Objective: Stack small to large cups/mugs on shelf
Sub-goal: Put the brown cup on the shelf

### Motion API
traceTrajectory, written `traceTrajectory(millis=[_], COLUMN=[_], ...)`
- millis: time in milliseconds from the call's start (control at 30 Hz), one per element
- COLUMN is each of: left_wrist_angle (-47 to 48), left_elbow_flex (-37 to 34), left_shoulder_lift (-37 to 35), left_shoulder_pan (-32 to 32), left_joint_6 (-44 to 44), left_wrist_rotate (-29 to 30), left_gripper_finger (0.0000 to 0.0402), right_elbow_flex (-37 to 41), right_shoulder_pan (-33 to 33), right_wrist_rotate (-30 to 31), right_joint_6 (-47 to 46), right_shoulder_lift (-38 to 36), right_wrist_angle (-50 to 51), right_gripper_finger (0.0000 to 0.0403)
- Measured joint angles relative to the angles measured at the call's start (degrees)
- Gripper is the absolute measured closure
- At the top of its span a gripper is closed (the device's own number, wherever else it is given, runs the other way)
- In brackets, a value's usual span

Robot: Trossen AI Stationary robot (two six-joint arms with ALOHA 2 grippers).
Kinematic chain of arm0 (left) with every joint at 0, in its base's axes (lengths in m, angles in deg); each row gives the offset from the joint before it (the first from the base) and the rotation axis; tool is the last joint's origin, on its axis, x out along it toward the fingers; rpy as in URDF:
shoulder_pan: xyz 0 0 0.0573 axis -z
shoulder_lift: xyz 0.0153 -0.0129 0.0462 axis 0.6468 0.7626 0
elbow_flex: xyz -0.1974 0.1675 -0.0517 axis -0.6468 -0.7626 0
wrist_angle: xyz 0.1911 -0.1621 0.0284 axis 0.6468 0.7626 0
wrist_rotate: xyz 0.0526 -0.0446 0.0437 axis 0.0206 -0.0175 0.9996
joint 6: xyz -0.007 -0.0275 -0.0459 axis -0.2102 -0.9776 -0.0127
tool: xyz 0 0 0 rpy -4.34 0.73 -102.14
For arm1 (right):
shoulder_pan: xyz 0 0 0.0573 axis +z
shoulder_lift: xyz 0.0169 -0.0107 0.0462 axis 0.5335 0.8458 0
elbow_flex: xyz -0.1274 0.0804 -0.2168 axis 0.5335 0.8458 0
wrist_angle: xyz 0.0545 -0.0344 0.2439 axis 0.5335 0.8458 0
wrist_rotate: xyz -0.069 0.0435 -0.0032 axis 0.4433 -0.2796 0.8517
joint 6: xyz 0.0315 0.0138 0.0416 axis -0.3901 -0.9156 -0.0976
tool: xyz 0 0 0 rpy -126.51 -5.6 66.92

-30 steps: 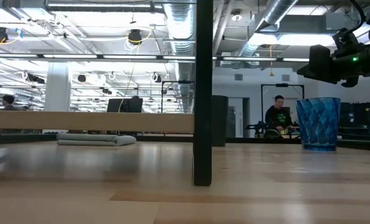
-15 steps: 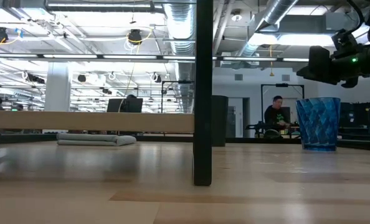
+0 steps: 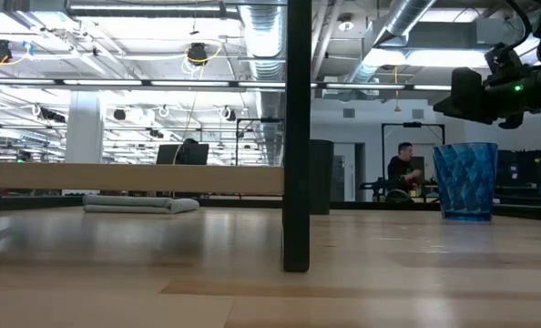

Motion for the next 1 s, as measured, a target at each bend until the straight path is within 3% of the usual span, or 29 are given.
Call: traceTrajectory(millis=[267, 533, 800, 1000], left_wrist_angle=[-0.09, -0.45, 0.47, 13.0], left_elbow_flex=[0.0, 0.0, 0.0, 0.02], left_shoulder_lift=[-0.02, -0.92, -9.1, -14.96], left_shoulder_pan=[-0.02, -0.02, -0.11, -2.51], left_joint_6=[2.29, -0.04, -10.42, -18.74], left_wrist_rotate=[-0.22, -1.26, 0.87, -2.15], left_gripper_finger=[0.0393, 0.0399, 0.04, 0.0401], right_elbow_flex=[0.02, 0.0, 0.0, 0.0], right_shoulder_pan=[-0.02, -0.02, -0.02, 0.0], right_wrist_rotate=[0.0, 0.0, 0.0, 0.0], right_joint_6=[0.02, 0.03, 0.04, 0.02], right_shoulder_lift=[0.0, 0.0, 0.0, 0.0], right_wrist_angle=[0.0, 0.0, 0.0, 0.02], right_gripper_finger=[0.0221, 0.0221, 0.0221, 0.0221])
